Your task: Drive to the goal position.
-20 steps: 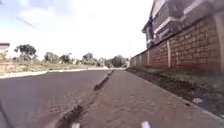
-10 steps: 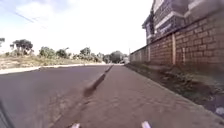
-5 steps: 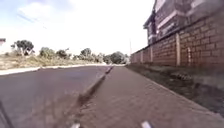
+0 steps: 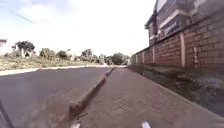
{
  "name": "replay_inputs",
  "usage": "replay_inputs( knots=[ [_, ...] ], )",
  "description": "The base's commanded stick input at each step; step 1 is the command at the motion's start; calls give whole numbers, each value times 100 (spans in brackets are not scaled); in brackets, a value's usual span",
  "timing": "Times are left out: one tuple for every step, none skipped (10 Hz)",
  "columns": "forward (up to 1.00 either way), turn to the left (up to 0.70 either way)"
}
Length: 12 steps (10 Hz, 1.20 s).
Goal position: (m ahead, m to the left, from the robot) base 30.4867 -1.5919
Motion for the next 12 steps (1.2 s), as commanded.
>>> replay_inputs(
  knots=[
    [70, -34],
    [70, -34],
    [70, -8],
    [70, 0],
    [70, 0],
    [70, 0],
    [70, 0],
    [70, 0],
    [70, 0],
    [70, 0],
    [70, 0],
    [70, 0]
  ],
)
